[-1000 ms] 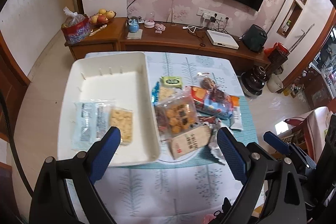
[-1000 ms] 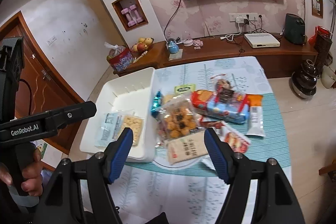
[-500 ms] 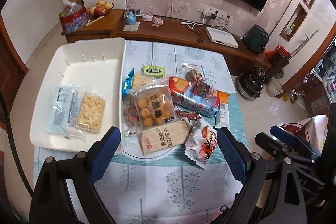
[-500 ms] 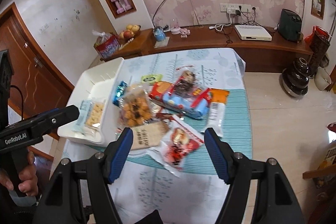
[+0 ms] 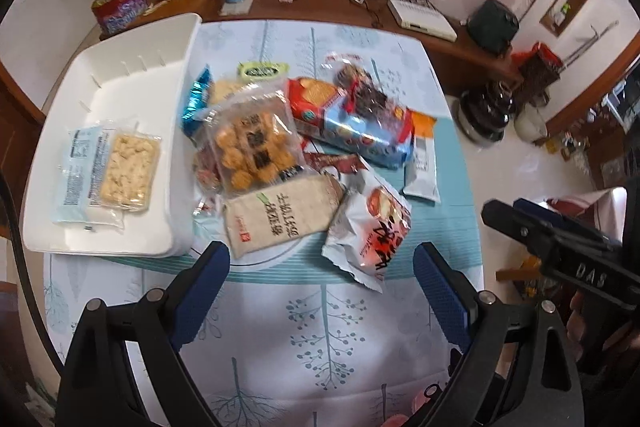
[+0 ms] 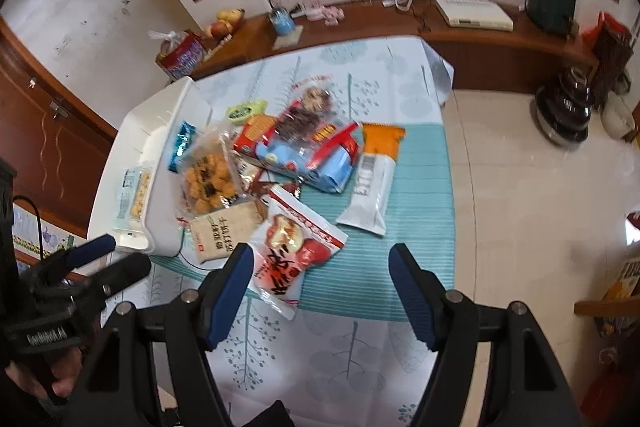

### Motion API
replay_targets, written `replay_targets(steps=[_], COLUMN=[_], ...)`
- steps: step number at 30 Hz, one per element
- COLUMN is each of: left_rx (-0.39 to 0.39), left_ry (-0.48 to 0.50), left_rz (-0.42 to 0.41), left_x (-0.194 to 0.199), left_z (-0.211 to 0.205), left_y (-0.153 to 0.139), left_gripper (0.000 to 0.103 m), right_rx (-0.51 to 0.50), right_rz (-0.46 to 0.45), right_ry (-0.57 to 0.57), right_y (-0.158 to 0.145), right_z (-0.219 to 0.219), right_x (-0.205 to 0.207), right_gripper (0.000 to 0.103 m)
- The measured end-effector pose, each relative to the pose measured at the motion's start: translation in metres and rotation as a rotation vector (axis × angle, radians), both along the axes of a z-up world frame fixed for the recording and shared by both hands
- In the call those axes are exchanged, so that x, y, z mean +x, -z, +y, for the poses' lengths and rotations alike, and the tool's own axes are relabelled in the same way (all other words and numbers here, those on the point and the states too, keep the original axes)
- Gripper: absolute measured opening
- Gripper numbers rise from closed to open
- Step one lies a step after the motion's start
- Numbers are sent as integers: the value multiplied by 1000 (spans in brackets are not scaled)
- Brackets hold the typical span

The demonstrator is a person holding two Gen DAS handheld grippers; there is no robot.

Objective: Organize snacks
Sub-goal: 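Lower the left gripper onto the red-and-white bread bag while the right reaches the orange bar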

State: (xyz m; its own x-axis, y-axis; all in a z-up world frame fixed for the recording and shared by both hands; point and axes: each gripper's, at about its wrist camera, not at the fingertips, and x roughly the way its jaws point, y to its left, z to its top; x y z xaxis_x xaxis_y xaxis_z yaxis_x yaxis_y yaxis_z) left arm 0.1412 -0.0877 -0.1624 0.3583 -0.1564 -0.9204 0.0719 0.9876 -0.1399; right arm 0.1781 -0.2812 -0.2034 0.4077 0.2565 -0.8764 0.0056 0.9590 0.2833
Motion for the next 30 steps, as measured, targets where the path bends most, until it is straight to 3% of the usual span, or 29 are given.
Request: replay_targets(steps=[6,15,30], left_rx=[12,59,77], left_ry=[68,165,140], left_rz=[52,126,219], left_x=[10,25,50], left_z=[-25,-58,-71], left_y=[24,67,115], left_gripper=[93,93,93], right_rx=[59,42,3], right_rz=[72,170,296], right_ry=[42,86,69], right_y=[20,50,91], right_z=[-12,-22,-16], right_x=[15,48,95], right_gripper=[71,71,70])
